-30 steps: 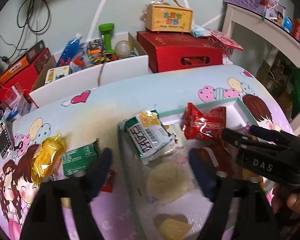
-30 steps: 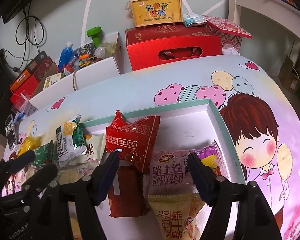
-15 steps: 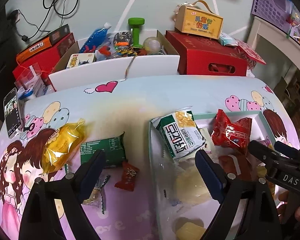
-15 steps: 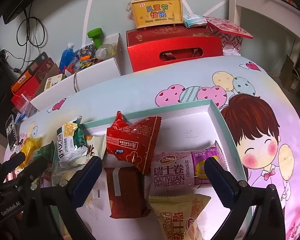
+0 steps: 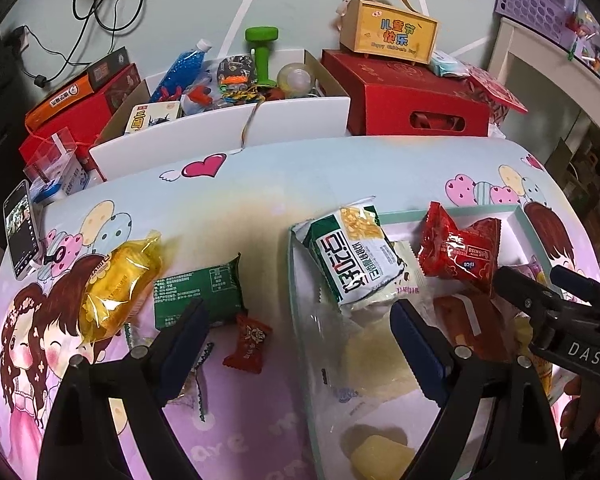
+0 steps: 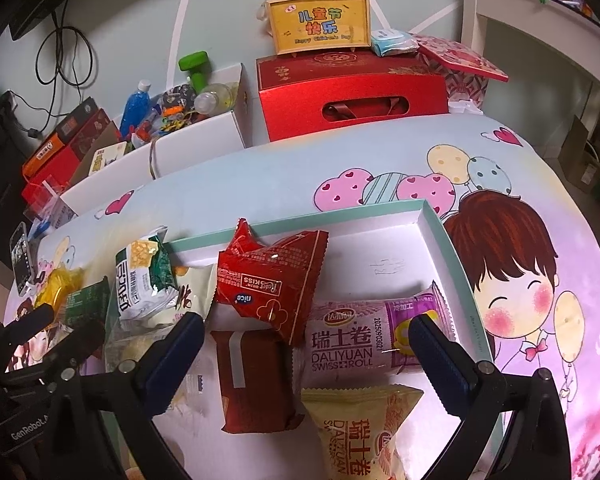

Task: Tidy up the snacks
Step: 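Withdraw both open grippers from the tray toward the remaining snacks, then grasp bagged round bun with left gripper while right gripper grasps small red candy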

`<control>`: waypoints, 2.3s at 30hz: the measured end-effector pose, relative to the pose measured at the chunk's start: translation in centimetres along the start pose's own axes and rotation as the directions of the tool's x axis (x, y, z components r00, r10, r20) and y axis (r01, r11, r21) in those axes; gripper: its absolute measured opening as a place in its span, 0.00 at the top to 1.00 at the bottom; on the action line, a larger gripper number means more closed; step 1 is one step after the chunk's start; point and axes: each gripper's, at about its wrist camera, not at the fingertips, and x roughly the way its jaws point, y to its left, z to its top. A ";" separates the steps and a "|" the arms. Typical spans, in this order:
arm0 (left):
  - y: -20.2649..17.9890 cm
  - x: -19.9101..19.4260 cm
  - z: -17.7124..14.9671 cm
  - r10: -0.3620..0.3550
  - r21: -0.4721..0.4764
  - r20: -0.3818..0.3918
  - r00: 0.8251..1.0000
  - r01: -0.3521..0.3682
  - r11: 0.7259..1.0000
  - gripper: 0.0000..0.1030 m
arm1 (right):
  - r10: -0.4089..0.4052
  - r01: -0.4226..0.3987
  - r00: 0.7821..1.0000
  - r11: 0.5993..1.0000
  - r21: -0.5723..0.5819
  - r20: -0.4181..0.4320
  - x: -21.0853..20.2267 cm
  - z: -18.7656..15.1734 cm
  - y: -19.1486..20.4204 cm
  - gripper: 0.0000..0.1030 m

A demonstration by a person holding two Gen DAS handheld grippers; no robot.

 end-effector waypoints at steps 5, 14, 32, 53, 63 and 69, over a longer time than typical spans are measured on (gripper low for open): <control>-0.1 -0.3 0.0 0.001 0.012 -0.007 1.000 -0.001 1.000 0.11 | -0.009 0.009 1.000 1.000 -0.015 -0.004 -0.6 0.0 0.5 0.00; 0.5 -1.1 -0.2 0.015 0.019 -0.022 1.000 -0.014 1.000 0.11 | -0.012 0.013 1.000 0.999 -0.045 0.015 -2.2 0.0 1.7 0.00; 7.4 -4.0 -1.6 0.069 -0.122 -0.019 0.997 -0.070 0.990 0.11 | 0.043 -0.039 0.998 0.992 -0.123 0.034 -3.6 -1.0 6.5 0.00; 19.7 -4.7 -6.9 0.134 -0.419 -0.091 0.987 -0.160 0.894 0.11 | 0.210 -0.225 0.974 0.920 -0.322 -0.081 -2.4 -5.3 17.0 0.00; 18.4 -1.7 -6.5 0.039 -0.399 -0.111 0.993 -0.081 0.913 0.12 | 0.194 -0.219 0.975 0.923 -0.316 -0.109 -0.6 -5.8 17.4 0.00; 16.5 0.4 -6.0 -0.010 -0.360 -0.126 0.992 -0.036 0.932 0.12 | 0.183 -0.203 0.979 0.926 -0.320 -0.089 -0.5 -5.5 16.9 0.00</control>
